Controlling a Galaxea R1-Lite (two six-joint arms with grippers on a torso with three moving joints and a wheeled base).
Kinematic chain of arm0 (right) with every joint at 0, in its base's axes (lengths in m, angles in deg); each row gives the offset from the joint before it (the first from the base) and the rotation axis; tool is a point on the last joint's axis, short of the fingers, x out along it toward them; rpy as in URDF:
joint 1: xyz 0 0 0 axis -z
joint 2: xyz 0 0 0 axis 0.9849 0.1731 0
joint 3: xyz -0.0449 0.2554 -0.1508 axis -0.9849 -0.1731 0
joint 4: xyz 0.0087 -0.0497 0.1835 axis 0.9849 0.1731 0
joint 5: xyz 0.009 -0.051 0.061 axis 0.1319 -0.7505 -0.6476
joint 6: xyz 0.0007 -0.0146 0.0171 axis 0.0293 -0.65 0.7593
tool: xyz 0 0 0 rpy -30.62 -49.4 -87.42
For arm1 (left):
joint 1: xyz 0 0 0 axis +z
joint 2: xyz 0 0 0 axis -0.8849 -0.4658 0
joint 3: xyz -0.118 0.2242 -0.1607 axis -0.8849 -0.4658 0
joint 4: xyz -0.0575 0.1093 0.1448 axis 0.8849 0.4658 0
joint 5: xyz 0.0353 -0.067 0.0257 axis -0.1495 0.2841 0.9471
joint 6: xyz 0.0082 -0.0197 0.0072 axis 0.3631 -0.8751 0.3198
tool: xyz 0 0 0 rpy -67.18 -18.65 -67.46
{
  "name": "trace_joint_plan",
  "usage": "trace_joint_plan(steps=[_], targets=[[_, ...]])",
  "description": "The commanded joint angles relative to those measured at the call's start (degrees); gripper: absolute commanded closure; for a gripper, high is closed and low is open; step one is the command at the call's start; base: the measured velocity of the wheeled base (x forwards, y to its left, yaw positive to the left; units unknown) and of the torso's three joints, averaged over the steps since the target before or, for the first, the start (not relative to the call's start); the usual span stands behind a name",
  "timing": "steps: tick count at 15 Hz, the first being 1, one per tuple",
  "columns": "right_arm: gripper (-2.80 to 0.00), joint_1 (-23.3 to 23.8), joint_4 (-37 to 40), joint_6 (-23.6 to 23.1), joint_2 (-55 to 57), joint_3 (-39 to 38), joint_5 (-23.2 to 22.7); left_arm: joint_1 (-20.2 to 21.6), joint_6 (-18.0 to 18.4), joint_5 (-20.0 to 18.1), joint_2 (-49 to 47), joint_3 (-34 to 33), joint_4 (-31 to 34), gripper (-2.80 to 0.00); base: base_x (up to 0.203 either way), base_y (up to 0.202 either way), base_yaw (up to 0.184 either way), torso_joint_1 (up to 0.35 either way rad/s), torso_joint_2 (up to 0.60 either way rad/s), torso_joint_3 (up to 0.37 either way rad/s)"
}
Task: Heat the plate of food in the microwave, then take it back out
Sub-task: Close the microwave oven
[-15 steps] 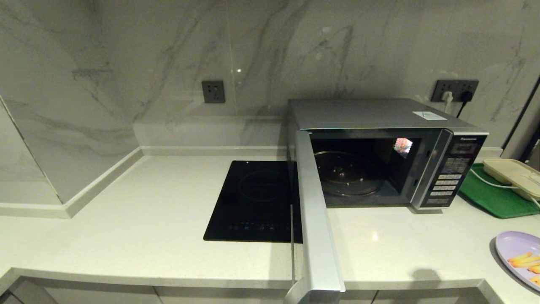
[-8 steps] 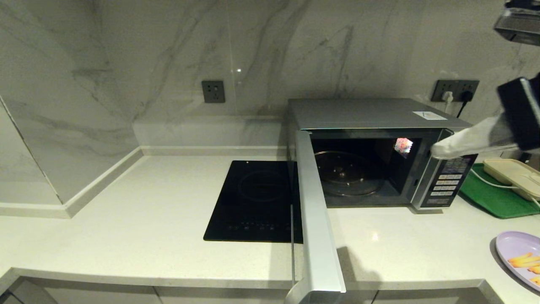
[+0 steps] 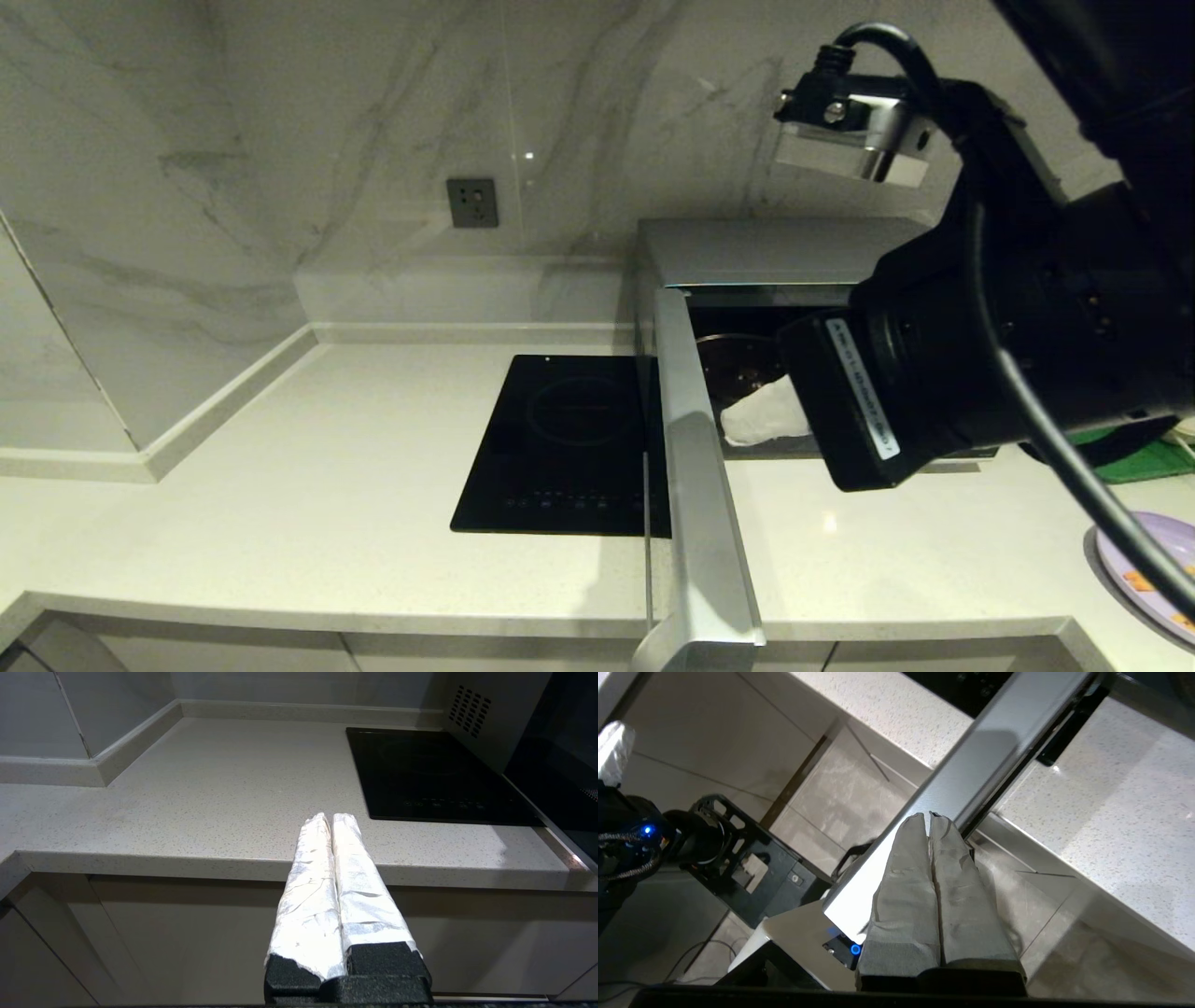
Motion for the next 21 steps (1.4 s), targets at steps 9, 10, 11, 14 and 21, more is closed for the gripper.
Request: trace_joint_plan(steps=[9,10,11,14,21], targets=[[0.0,-4.9,-0.7,0.4,7.4,0.0,-0.5,0.0,-0.1,0.0,0.0,0.0,0.0,0.0,0.0,0.0,0.0,0.0,0.0,0.0],[0.0,-4.9,-0.7,0.4,7.9,0.0,-0.5,0.0,-0.1,0.0,0.0,0.0,0.0,0.0,0.0,0.0,0.0,0.0,0.0,0.0],[0.0,-4.8,-0.7,0.5,8.4,0.0,-0.5,0.0,-0.1,0.0,0.0,0.0,0.0,0.0,0.0,0.0,0.0,0.0,0.0,0.0],[0.0,-4.6,-0.7,1.2,8.5,-0.7,-0.3,0.0,-0.1,0.0,0.0,0.0,0.0,0.0,0.0,0.0,0.0,0.0,0.0,0.0],[0.0,-1.4,-0.7,8.6,2.9,-7.4,5.5,0.0,-0.1,0.0,0.0,0.0,0.0,0.0,0.0,0.0,0.0,0.0,0.0,0.0]])
